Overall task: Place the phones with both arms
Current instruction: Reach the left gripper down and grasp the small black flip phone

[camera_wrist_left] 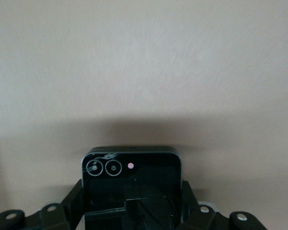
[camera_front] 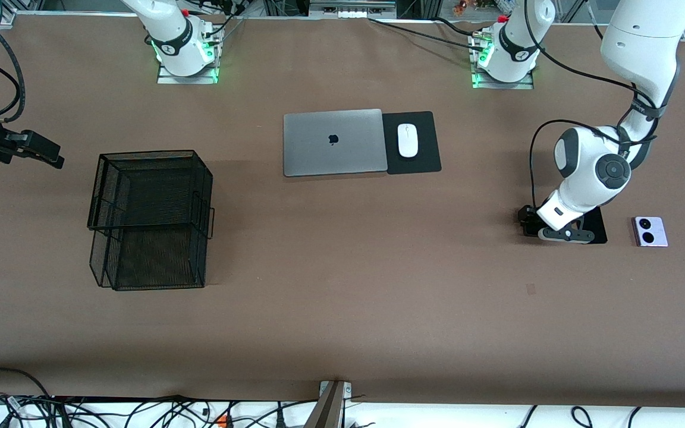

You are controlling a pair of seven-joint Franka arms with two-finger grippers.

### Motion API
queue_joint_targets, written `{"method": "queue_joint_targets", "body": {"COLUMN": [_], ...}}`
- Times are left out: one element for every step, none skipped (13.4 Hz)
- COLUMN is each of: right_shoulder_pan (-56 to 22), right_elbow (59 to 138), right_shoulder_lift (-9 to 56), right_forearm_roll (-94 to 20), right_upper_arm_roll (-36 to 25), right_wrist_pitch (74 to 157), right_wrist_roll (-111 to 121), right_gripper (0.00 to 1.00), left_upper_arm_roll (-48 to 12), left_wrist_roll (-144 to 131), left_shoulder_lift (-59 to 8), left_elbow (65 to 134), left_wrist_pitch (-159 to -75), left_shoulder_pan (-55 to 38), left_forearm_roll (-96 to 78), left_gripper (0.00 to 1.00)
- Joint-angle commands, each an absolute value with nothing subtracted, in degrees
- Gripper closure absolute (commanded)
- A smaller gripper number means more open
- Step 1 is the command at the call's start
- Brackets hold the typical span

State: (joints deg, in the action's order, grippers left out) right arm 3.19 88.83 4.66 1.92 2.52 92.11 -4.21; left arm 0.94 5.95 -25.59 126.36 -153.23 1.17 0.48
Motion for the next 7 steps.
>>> {"method": "queue_joint_targets", "body": {"right_shoulder_pan": [4.04, 4.04, 4.04, 4.04, 4.04, 4.04, 4.04], "right_elbow": [88.59, 88.59, 88.59, 88.68, 88.68, 88.68, 88.68], "right_shoulder_lift": [4.22, 4.22, 4.22, 4.22, 4.22, 4.22, 4.22], "right_forearm_roll": [0.79, 0.79, 0.79, 0.79, 0.79, 0.79, 0.79], "right_upper_arm_roll": [3.25, 3.25, 3.25, 3.25, 3.25, 3.25, 3.25], "right_wrist_pitch": [92.55, 92.98, 93.16, 93.34, 93.34, 93.25, 93.25], "right_wrist_roll": [-4.66, -4.66, -4.66, -4.66, -4.66, -4.66, -4.66], "right_gripper": [0.0, 0.0, 0.0, 0.0, 0.0, 0.0, 0.0], "left_upper_arm_roll": [-0.96, -1.66, -2.1, -2.72, -3.51, -4.04, -4.48], "left_wrist_roll": [4.14, 2.83, 1.33, -0.16, -1.65, -3.41, -5.17], "left_shoulder_lift": [-23.2, -23.38, -23.73, -24.08, -24.78, -26.09, -27.32], "left_elbow": [119.74, 116.23, 112.71, 109.2, 105.94, 102.78, 100.57], "left_wrist_pitch": [-142.52, -137.77, -133.64, -129.5, -126.24, -124.04, -123.49], "left_shoulder_pan": [1.14, 0.88, 0.53, 0.01, -0.7, -1.75, -3.58], "left_forearm_roll": [1.23, 1.23, 1.23, 1.23, 1.23, 1.23, 0.97], "left_gripper": [0.58, 0.58, 0.58, 0.58, 0.58, 0.58, 0.58]}}
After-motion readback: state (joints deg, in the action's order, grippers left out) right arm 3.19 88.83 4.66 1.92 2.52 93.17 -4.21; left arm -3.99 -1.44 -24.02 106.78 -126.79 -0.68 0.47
